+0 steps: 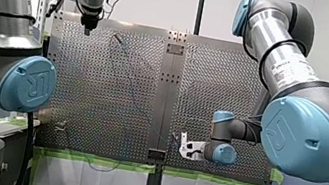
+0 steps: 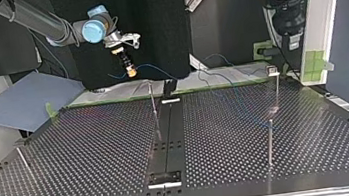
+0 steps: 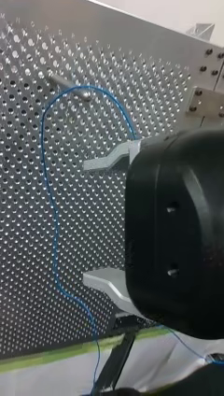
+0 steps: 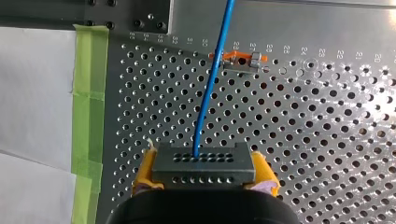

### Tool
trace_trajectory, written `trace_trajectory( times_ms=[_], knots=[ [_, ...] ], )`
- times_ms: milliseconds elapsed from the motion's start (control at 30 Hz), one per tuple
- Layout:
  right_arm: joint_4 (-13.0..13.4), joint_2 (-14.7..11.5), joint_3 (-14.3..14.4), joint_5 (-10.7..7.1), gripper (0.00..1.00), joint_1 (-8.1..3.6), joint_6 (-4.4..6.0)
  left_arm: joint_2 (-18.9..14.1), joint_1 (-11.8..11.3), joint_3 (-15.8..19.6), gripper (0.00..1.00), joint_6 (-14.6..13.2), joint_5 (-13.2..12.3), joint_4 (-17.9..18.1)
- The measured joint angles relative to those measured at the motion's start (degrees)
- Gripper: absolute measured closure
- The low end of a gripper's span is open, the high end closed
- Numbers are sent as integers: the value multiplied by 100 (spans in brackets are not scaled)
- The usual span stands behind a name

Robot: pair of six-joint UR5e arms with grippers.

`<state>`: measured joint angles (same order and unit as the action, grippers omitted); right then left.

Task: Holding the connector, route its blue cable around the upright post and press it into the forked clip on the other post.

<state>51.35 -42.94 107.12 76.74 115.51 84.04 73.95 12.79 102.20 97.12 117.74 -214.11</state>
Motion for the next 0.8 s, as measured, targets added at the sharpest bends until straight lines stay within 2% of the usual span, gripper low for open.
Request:
trace_trajectory(
  times_ms=[300,633,800],
  knots=[
    [-2,1,1,11,100,2,0,4,-9,-4,0,-218,-66,200],
    [-55,0,-15,21,100,5,-17,373,42,-2,0,-684,-503,665],
    [-131,-1,-22,44,100,10,-40,423,97,-1,0,-890,-709,871]
  ],
)
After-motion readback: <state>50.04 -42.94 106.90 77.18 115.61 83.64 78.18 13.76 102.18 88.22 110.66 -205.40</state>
